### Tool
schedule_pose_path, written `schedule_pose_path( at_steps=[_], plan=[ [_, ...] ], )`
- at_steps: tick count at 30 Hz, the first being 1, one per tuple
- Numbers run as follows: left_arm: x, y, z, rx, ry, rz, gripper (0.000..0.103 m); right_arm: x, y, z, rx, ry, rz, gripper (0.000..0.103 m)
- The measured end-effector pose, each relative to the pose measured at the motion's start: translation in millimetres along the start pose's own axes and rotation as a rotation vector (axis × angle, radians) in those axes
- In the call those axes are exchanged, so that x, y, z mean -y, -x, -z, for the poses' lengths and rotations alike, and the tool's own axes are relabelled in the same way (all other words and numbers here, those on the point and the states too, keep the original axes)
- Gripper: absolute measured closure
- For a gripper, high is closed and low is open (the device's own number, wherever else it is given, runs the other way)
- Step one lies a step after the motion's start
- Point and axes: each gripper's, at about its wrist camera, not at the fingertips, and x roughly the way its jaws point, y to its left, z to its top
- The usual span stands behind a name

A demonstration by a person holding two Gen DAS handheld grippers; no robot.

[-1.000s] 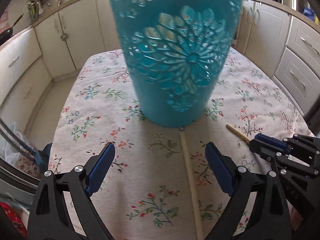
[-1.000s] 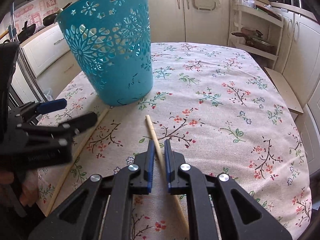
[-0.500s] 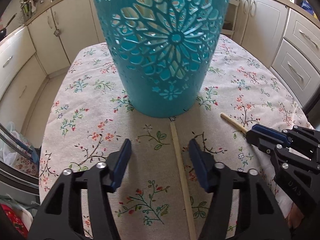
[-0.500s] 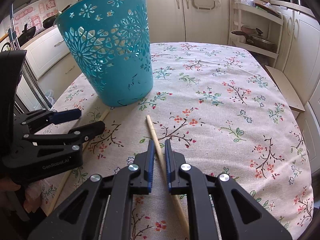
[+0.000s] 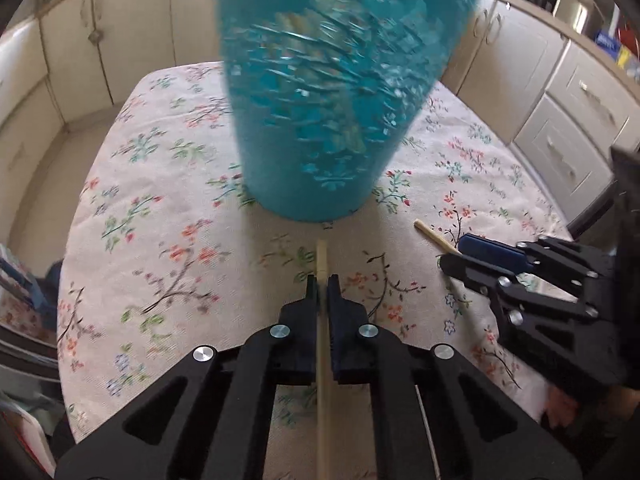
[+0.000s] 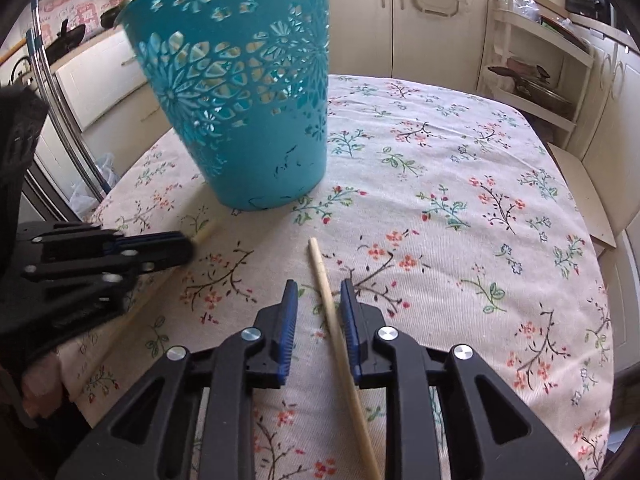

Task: Organize utensils
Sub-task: 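Lift the chopstick with the left gripper over the teal cup and open it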

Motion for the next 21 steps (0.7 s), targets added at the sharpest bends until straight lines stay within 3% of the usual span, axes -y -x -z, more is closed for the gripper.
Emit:
schedule_pose_path(
  at_steps=[6,14,21],
  plan=[
    [-36,55,0,0.097,0.101,0.109,0.098,6,2,2,0.009,-0.044,-0.027,0.087],
    [-46,161,-49,0.382,0.149,0.252,0.098,12,2,1,0.013,-0.071,-0.052,0.087],
    [-23,187,-114,0.593,0.145,0.223,0.098,20,4,2,0.015,-0.089,-0.075,0.087]
  ],
)
